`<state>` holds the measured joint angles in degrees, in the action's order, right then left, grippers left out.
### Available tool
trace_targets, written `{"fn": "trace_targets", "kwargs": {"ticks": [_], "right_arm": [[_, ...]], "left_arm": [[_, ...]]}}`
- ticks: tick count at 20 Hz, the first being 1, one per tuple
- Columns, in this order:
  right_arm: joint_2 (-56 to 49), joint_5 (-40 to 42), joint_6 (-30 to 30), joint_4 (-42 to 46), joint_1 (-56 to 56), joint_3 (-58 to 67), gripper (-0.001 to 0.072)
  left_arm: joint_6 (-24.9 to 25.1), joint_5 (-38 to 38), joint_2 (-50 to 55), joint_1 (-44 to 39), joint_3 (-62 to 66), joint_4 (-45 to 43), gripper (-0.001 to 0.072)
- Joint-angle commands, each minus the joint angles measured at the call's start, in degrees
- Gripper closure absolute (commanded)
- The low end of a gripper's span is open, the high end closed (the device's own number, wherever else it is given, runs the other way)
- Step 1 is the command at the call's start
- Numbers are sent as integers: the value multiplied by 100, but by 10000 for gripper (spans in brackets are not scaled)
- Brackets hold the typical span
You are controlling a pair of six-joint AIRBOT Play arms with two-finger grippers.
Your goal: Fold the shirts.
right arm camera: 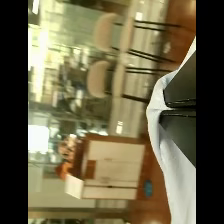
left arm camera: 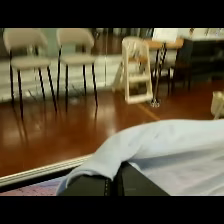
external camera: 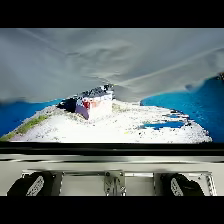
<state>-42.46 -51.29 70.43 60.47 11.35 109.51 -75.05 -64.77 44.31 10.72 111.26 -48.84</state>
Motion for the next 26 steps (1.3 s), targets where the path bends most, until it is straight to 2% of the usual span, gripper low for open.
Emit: {"fn": "trace_targets", "kwargs": {"ticks": [1, 4, 7, 11, 13, 15, 17, 20, 23, 25, 26], "right_arm": [[348, 87, 203, 483, -4, 398, 644], [116, -446, 238, 595, -4, 398, 644], [-446, -1626, 236, 892, -4, 398, 644], [-1792, -3921, 267, 907, -4, 284, 644], [-2476, -4304, 387, 907, -7, -184, 644], [-3095, -3807, 538, 903, -153, -802, 644], [-3759, -2780, 643, 887, -503, -1202, 644], [-4769, -1051, 918, 859, -1154, -1220, 644], [-5403, 750, 1327, 863, -1624, -1220, 644], [-5694, 1451, 1515, 863, -1786, -1220, 644], [-5827, 1554, 1641, 859, -1803, -1220, 644]], "left_arm": [[-789, -715, -522, 9, 254, -750, 664], [-885, -1897, -492, 9, 66, -1161, 664], [-885, -2527, -507, 9, -621, -1375, 664], [-883, -2883, -507, 9, -2015, -1386, 664], [-885, -2846, -476, 9, -2865, -1558, 664], [-883, -2549, -376, 9, -3775, -1915, 664], [-883, -1779, -44, 9, -4551, -2081, 664], [-885, -785, 1016, 9, -4841, -1958, 664], [-855, 149, 2267, 9, -4750, -1453, 664], [-671, 730, 3023, 9, -4693, -933, 664], [-619, 1003, 3357, 9, -4682, -695, 663]]}}
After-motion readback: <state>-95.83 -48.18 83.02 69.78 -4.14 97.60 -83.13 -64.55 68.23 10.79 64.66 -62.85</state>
